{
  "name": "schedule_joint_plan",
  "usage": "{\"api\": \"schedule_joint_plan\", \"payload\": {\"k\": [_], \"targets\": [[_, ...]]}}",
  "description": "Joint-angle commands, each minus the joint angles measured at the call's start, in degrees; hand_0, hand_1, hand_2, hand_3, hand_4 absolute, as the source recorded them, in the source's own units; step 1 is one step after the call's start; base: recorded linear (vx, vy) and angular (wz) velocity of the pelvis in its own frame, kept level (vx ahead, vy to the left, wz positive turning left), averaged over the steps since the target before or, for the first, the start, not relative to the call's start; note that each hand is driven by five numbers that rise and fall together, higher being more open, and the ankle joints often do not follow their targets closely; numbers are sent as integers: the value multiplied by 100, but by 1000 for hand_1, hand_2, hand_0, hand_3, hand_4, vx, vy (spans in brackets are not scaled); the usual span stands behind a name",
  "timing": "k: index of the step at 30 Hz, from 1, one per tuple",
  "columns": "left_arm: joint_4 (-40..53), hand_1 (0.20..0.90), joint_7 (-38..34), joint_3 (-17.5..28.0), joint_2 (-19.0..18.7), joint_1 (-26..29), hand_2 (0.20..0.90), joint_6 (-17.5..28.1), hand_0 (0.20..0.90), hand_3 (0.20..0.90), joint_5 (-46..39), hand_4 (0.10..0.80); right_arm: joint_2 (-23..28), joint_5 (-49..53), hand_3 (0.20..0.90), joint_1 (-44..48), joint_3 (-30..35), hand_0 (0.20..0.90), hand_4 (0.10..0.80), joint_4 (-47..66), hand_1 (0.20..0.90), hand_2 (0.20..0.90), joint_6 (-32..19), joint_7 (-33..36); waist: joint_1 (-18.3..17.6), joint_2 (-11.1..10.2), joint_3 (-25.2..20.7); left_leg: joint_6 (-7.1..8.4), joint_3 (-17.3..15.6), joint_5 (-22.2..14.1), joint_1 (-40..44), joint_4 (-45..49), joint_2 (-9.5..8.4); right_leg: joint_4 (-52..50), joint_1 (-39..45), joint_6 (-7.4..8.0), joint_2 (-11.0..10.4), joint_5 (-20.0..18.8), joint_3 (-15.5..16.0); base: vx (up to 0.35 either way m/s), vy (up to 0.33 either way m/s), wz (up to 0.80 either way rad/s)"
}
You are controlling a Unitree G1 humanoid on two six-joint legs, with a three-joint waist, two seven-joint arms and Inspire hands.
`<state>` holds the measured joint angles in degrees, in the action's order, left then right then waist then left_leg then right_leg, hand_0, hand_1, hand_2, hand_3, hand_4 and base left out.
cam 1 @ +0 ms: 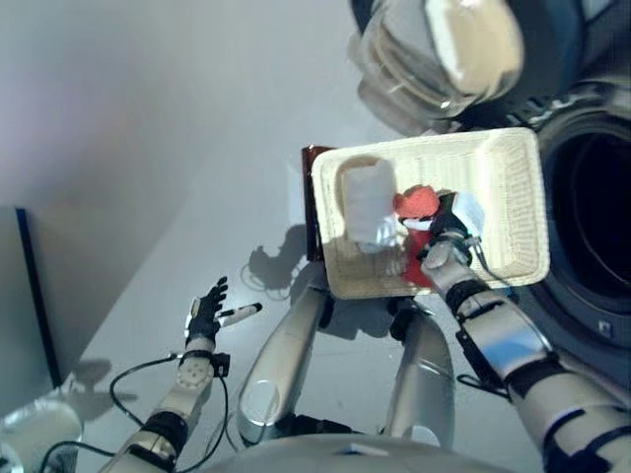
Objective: Pick up the clothes and place them into the washing machine
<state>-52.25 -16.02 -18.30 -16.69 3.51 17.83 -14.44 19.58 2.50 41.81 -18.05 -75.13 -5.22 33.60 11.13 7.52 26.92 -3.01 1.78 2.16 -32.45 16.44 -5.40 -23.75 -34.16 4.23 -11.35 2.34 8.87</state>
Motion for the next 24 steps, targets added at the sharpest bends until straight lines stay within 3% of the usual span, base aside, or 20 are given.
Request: {"api": "schedule_joint_plan", "payload": {"k": [1, 9, 10, 11, 13, 21, 24], "targets": [[-211, 900, 8, 206, -64, -306, 900, 217, 900, 900, -61, 800, 426, 1479, 200, -433, 751, 200, 300, 466, 200, 200, -840, -216, -64, 158, -433, 375, -218, 243, -122, -299, -45, 592, 356, -194, 220, -343, 225, -44, 34, -18], [-314, 900, 190, 297, 58, -505, 900, 271, 900, 900, -148, 800, 388, 3795, 200, -875, 1944, 200, 300, 529, 200, 200, -1546, -935, -170, 418, -614, 381, -366, 275, 160, -513, -19, 896, 602, -157, 292, -389, 57, 16, 17, -17], [-399, 900, 244, 256, 134, -506, 900, 255, 900, 900, -159, 800, 336, 4722, 200, -866, 2335, 200, 300, 564, 200, 200, -1778, -1209, -204, 514, -642, 381, -381, 265, 165, -514, -33, 890, 593, -159, 301, -378, 11, -14, 7, -11], [-403, 900, 245, 247, 133, -503, 900, 257, 900, 900, -162, 800, 350, 4755, 200, -868, 2336, 200, 300, 541, 200, 200, -1786, -1248, -193, 515, -645, 381, -386, 262, 165, -513, -31, 889, 591, -159, 303, -378, 7, -19, 34, -5], [-428, 900, 373, 154, 220, -565, 900, 234, 900, 900, -259, 800, 252, 6154, 200, -806, 2966, 200, 300, 755, 200, 200, -2164, -1661, -239, 681, -691, 384, -411, 264, 174, -549, -35, 906, 557, -158, 317, -368, -53, -12, 35, -14], [-517, 900, 568, -96, 345, -652, 900, 229, 900, 900, -490, 800, 520, 6821, 200, -242, 3330, 200, 300, 1202, 200, 200, -2521, -1801, -227, 1059, -860, 410, -468, 335, 225, -744, -42, 931, 495, -143, 330, -341, -168, 3, 22, -10], [-503, 900, 568, -247, 345, -656, 900, 242, 900, 900, -508, 800, 849, 6795, 200, 238, 3466, 200, 300, 1433, 200, 200, -2697, -1579, -231, 1253, -932, 432, -493, 346, 239, -771, -70, 897, 468, -144, 303, -301, -238, 15, 24, -1]]}}
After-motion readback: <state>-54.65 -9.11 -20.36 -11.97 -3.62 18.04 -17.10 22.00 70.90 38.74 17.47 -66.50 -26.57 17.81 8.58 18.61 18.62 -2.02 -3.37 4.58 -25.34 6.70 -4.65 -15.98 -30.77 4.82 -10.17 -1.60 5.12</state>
